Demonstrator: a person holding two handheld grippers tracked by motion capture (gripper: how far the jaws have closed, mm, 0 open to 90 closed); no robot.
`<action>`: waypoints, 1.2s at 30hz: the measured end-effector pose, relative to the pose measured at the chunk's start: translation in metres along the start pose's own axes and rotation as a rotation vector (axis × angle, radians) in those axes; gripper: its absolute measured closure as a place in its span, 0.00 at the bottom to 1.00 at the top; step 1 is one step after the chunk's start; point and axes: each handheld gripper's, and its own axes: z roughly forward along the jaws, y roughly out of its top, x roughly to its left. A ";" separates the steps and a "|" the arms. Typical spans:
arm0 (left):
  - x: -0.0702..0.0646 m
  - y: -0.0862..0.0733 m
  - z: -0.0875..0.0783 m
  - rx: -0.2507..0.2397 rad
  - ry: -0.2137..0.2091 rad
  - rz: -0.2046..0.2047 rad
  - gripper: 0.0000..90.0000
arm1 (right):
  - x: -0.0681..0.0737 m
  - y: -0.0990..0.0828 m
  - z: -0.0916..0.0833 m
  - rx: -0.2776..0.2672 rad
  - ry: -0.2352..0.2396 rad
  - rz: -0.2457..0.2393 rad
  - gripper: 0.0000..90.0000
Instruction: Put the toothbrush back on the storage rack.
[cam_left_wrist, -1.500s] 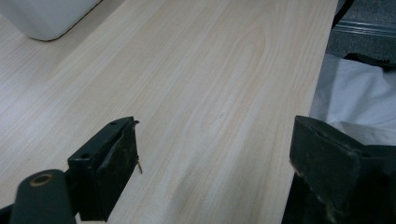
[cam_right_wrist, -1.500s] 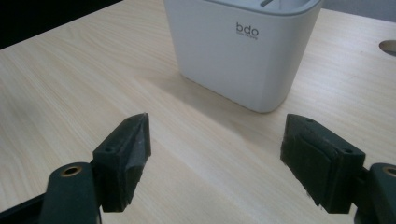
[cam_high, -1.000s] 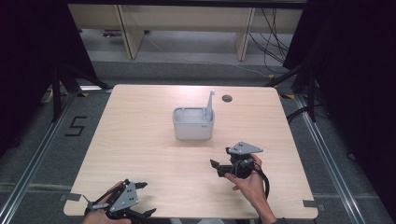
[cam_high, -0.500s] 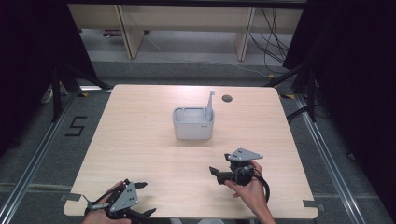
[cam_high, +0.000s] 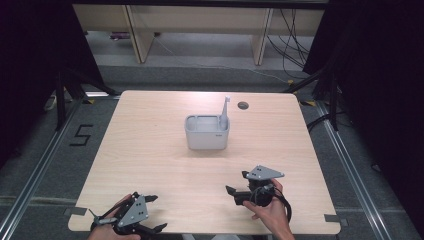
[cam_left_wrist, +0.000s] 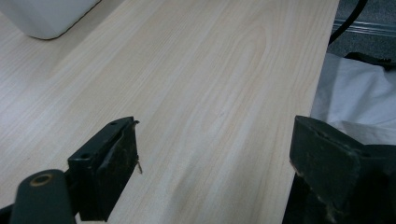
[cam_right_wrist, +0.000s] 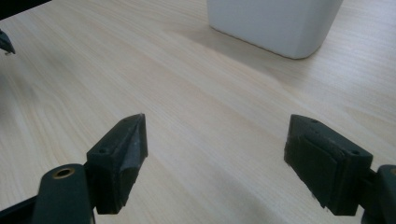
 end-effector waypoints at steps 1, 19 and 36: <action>0.000 0.000 0.000 0.000 0.000 0.000 0.16 | 0.000 0.000 0.000 0.000 0.000 0.000 0.24; -0.001 0.000 0.000 -0.003 0.001 -0.001 0.16 | 0.002 -0.016 -0.012 0.021 0.011 0.043 0.21; -0.001 -0.001 0.001 -0.002 0.010 -0.002 0.16 | 0.002 -0.031 -0.023 0.068 -0.014 0.043 0.18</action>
